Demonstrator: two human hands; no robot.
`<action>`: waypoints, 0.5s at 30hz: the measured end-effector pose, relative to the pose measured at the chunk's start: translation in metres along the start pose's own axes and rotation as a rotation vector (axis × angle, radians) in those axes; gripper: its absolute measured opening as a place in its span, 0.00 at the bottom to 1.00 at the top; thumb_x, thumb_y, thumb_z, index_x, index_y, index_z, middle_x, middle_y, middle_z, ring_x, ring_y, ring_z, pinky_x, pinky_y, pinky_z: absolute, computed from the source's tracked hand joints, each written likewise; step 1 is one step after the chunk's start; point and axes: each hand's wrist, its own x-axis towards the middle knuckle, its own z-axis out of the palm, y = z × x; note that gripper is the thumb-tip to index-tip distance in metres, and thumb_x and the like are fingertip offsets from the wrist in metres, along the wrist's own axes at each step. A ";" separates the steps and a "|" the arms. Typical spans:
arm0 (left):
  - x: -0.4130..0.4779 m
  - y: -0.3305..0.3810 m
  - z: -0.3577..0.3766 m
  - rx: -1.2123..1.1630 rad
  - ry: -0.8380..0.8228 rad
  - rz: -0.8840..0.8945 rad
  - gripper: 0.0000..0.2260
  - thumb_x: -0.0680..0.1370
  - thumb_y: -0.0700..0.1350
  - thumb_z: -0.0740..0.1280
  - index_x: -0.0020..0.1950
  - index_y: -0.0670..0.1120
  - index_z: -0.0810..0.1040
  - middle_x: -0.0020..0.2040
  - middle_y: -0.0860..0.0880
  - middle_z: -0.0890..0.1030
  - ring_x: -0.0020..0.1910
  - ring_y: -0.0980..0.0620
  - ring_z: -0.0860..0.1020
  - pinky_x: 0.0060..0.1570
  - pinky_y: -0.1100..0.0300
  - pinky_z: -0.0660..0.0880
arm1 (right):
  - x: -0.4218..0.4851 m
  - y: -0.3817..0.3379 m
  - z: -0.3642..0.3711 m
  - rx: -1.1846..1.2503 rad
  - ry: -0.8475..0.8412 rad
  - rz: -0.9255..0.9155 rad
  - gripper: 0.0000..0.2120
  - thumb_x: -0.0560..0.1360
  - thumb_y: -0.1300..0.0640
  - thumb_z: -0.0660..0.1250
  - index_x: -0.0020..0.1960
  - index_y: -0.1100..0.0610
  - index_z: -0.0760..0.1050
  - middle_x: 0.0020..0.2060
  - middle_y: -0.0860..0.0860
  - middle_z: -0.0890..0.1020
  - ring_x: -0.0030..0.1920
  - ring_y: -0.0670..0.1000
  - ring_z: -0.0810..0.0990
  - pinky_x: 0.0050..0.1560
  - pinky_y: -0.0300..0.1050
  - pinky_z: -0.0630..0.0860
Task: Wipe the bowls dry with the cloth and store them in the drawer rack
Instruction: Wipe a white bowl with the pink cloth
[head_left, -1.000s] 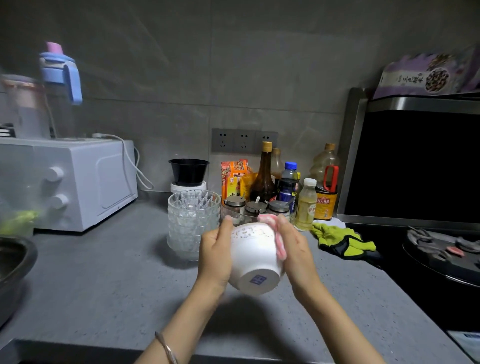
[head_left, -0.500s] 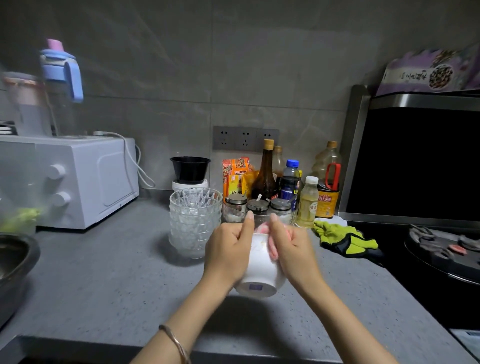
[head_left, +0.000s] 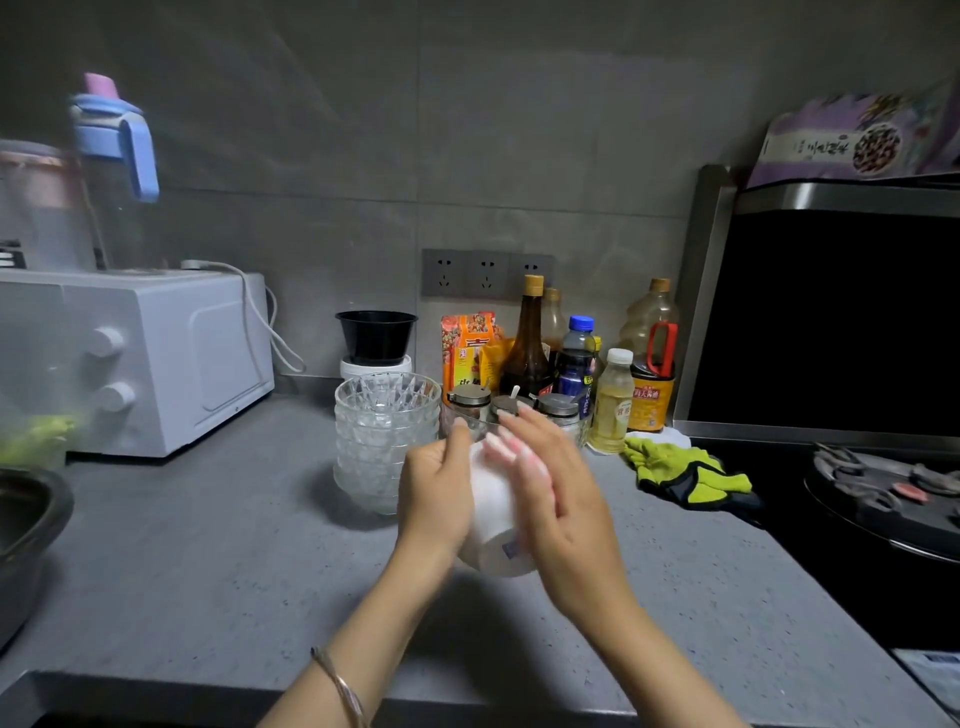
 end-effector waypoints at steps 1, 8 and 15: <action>-0.002 0.000 0.000 -0.010 -0.018 -0.014 0.20 0.81 0.49 0.59 0.31 0.44 0.75 0.28 0.46 0.78 0.30 0.48 0.78 0.34 0.58 0.72 | 0.004 -0.001 -0.002 0.102 -0.010 0.066 0.17 0.79 0.43 0.52 0.61 0.40 0.74 0.60 0.36 0.76 0.63 0.40 0.73 0.61 0.39 0.70; -0.008 -0.002 -0.006 -0.282 -0.055 -0.177 0.16 0.80 0.49 0.60 0.37 0.42 0.77 0.29 0.46 0.81 0.27 0.49 0.79 0.30 0.61 0.72 | 0.019 -0.001 -0.017 0.439 -0.136 0.511 0.17 0.79 0.43 0.54 0.44 0.48 0.80 0.32 0.44 0.84 0.34 0.40 0.82 0.31 0.30 0.73; 0.001 -0.004 -0.012 0.159 -0.242 0.144 0.25 0.80 0.57 0.58 0.28 0.44 0.74 0.26 0.49 0.76 0.29 0.52 0.74 0.32 0.61 0.69 | 0.028 0.000 -0.021 0.139 -0.156 0.409 0.29 0.80 0.44 0.55 0.27 0.59 0.75 0.24 0.54 0.79 0.29 0.52 0.80 0.31 0.46 0.74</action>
